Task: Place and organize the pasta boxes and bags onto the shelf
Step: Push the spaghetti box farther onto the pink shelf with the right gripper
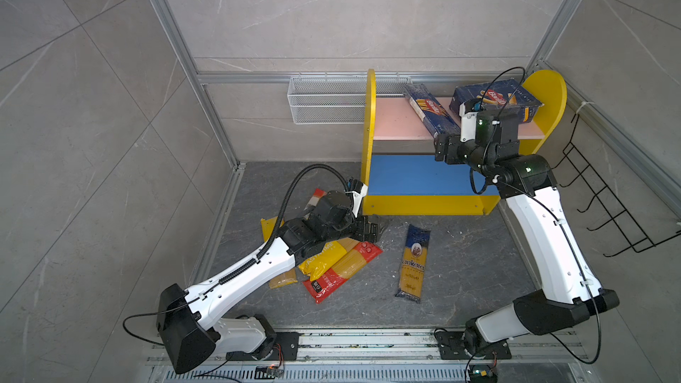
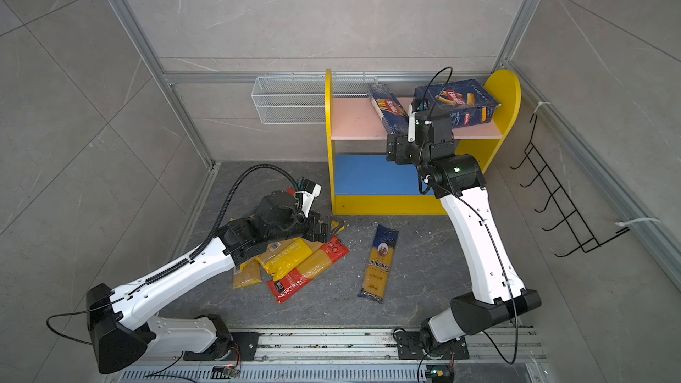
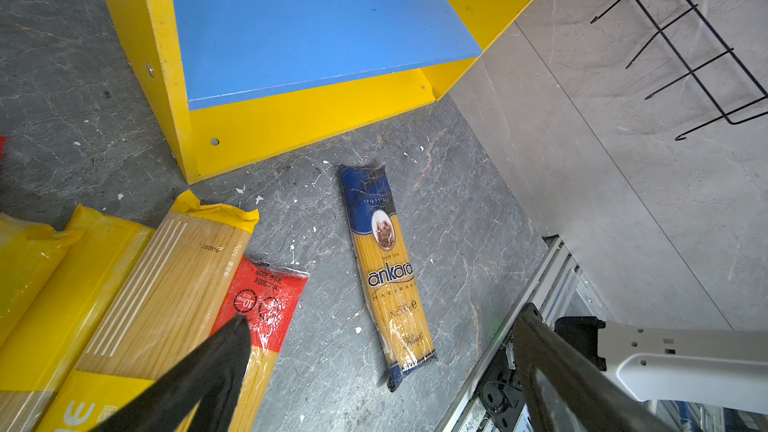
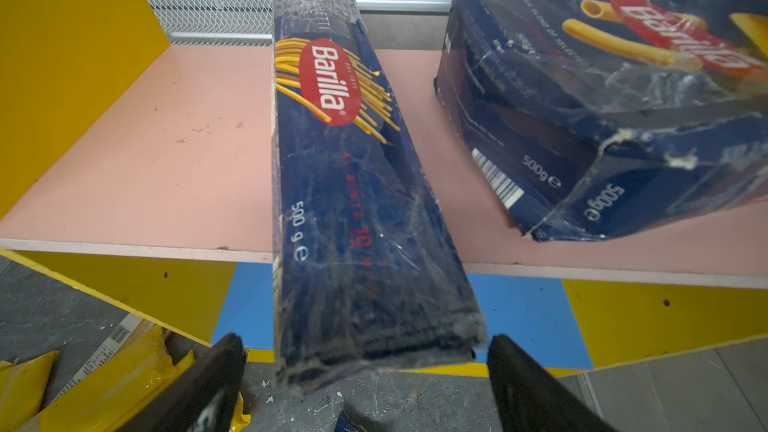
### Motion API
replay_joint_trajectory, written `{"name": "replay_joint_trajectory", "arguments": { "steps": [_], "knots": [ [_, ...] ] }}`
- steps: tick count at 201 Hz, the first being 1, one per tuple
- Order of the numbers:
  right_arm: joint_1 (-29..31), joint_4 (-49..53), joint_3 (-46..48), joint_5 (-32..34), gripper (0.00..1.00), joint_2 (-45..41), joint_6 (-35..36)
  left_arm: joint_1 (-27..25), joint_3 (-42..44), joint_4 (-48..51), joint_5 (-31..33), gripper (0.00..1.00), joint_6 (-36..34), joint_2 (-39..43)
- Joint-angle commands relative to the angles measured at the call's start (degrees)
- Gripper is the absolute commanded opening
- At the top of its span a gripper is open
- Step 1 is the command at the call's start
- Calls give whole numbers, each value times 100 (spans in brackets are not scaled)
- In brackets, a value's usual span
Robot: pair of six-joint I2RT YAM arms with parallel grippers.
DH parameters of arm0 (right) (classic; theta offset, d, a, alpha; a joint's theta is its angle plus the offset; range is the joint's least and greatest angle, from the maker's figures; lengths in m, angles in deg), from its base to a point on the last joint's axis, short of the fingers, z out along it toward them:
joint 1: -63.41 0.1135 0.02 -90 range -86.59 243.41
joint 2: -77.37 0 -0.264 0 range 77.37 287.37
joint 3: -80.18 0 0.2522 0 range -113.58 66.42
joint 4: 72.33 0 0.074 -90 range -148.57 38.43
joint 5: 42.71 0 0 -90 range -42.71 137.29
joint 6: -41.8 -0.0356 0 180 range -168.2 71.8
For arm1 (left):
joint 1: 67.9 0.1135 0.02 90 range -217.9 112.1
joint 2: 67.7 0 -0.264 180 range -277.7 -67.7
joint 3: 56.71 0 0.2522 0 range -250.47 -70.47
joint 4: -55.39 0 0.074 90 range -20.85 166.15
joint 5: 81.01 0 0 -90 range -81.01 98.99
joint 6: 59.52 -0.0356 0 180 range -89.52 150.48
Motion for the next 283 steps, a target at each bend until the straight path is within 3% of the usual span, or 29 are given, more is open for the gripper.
{"name": "replay_joint_trajectory", "arguments": {
  "steps": [1,116,188,209,238,283],
  "knots": [
    [-96,-264,123,-67,94,-293,44,-31,-251,-67,76,100,-181,-25],
    [-566,-409,-97,-1185,94,246,-218,-25,-323,-27,120,100,-288,-104],
    [-562,-526,-149,-1247,92,544,-221,3,-296,-8,187,100,-366,-172],
    [-564,-601,-74,-1148,87,546,-228,21,-288,-9,187,100,-366,-183],
    [-564,-794,158,-918,62,415,-271,37,-267,-9,187,100,-347,-192],
    [-567,-921,440,-575,52,188,-320,49,-246,-35,156,100,-322,-201]
  ]
}}
